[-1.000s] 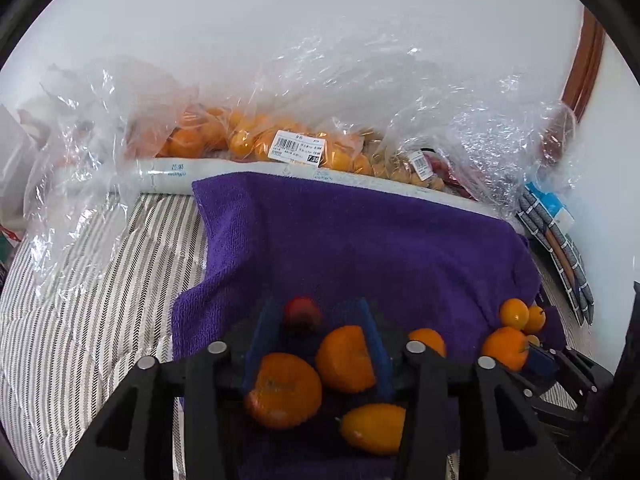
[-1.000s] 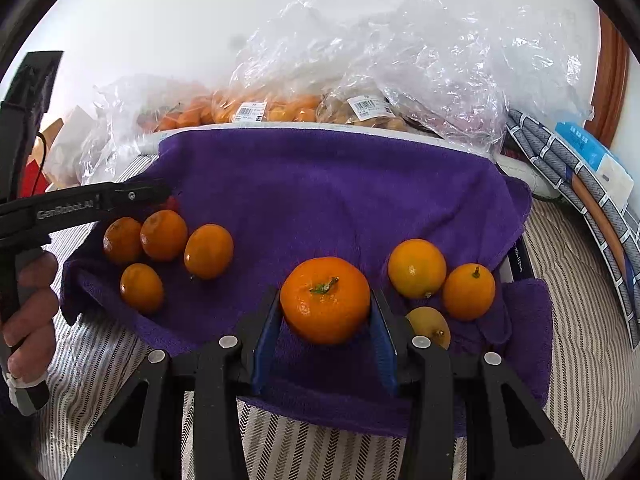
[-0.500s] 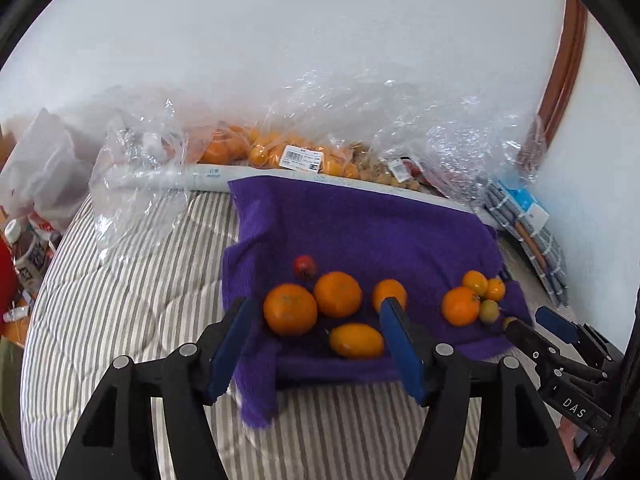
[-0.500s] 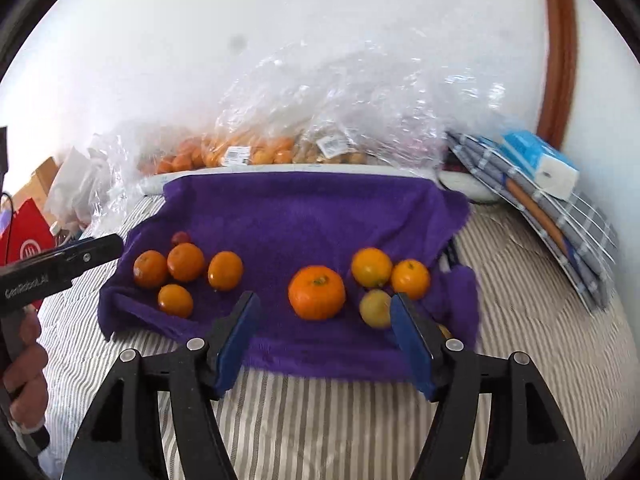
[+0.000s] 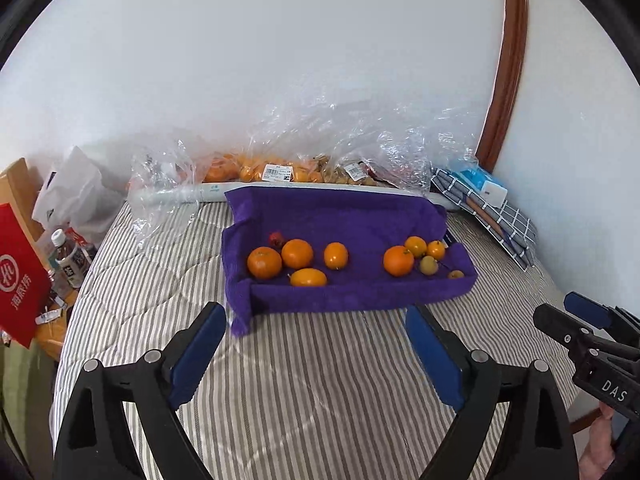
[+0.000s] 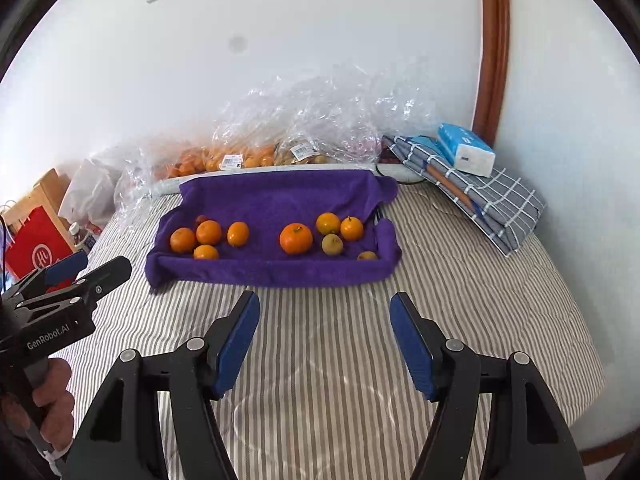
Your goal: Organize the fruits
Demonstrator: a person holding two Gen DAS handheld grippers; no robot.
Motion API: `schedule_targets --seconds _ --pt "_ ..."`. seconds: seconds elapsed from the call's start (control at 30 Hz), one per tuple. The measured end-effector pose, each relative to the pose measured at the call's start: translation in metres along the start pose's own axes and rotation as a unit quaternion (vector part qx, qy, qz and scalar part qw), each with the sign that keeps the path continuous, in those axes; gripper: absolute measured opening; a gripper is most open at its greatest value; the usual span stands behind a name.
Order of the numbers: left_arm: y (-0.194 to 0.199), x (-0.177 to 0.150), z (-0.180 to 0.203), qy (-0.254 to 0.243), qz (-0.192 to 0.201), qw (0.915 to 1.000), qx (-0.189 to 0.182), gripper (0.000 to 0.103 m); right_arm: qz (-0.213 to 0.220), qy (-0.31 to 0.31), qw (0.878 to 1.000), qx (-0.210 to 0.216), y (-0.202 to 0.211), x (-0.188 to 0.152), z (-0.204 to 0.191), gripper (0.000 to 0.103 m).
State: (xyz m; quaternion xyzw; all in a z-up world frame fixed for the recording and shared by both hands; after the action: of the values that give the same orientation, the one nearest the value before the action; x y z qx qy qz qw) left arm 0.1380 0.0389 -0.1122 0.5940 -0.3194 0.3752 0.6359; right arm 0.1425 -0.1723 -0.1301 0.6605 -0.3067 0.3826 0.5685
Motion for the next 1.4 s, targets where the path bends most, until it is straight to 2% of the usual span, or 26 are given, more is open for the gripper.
schedule_targets --seconds 0.03,0.1,0.3,0.77,1.4 --pt "0.006 -0.002 0.001 0.001 -0.001 1.0 0.0 0.092 0.001 -0.002 1.0 -0.003 0.006 -0.002 0.001 0.071" --pt "0.015 -0.004 0.003 0.001 0.0 1.0 0.001 0.092 0.007 -0.005 1.0 -0.009 0.017 -0.006 0.002 0.085" --pt "0.044 -0.009 0.007 -0.013 0.018 0.9996 0.019 0.093 0.032 -0.02 0.999 -0.014 0.05 -0.015 0.008 0.096" --pt "0.074 -0.008 0.013 -0.012 0.034 0.9992 0.019 0.093 0.048 -0.014 0.998 -0.033 0.088 -0.019 0.013 0.098" --pt "0.092 -0.006 0.013 -0.004 0.046 0.9989 0.012 0.094 0.06 -0.009 0.997 -0.042 0.105 -0.015 0.008 0.098"
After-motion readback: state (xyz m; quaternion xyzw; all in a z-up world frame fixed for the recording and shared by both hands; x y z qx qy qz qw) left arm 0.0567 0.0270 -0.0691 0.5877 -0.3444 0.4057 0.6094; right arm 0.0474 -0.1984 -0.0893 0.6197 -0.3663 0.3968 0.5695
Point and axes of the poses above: each gripper's, at about its wrist camera, not at the fingertips, and y roughly against the way its jaws point, z to its right, x to its top, the point moved 8 cm from there along -y, roughly the way its jaws point, and after that the axes turned 9 degrees about z, right-handed, at the moved point
